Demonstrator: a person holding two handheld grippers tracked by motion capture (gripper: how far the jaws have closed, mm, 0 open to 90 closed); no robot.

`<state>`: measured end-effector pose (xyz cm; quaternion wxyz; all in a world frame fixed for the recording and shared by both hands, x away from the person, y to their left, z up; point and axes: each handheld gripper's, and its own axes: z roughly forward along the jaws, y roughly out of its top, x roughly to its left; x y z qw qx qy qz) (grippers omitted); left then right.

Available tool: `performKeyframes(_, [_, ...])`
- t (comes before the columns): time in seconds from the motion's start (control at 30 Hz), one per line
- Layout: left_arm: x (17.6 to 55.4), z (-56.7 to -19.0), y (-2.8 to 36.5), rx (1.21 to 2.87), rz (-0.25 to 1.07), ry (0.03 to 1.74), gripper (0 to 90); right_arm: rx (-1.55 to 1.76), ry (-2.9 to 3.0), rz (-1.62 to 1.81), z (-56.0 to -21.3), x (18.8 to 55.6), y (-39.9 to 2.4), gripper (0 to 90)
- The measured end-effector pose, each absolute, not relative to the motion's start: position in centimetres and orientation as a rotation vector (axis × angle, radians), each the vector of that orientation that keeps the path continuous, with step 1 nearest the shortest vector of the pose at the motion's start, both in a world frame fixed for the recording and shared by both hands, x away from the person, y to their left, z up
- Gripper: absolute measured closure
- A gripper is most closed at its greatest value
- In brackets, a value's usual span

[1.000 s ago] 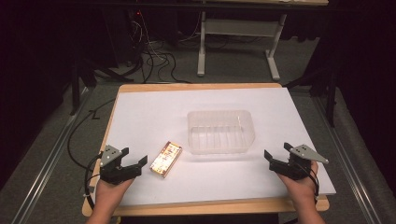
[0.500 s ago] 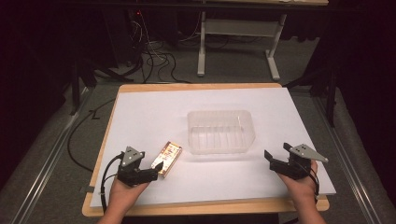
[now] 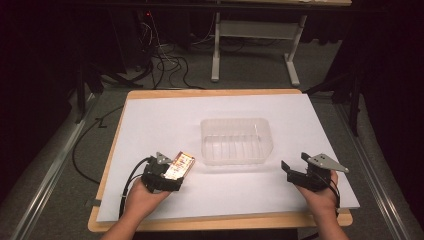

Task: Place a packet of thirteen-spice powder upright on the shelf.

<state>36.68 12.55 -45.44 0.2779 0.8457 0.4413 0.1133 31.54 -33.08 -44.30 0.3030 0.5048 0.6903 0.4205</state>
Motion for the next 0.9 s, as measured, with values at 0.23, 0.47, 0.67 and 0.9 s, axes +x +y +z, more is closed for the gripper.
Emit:
performKeyframes(0.23, [38.3, -45.2, 10.8, 2.433, 0.210, 1.234, 21.5, 1.331, 1.836, 1.117, -44.3, 31.6, -33.2, 18.3])
performKeyframes(0.47, [39.7, -44.5, 10.1, 2.535, 0.147, 1.251, 24.7, 1.339, 1.827, 1.117, -44.1, 31.5, -33.5, 18.5])
performKeyframes(0.67, [40.3, -45.0, 10.1, 2.561, 0.112, 1.263, 27.9, 1.341, 1.832, 1.114, -44.2, 31.5, -33.5, 18.6])
performKeyframes(0.9, [40.2, -44.9, 10.1, 2.570, 0.130, 1.254, 30.9, 1.345, 1.831, 1.116, -44.2, 31.5, -33.5, 19.0])
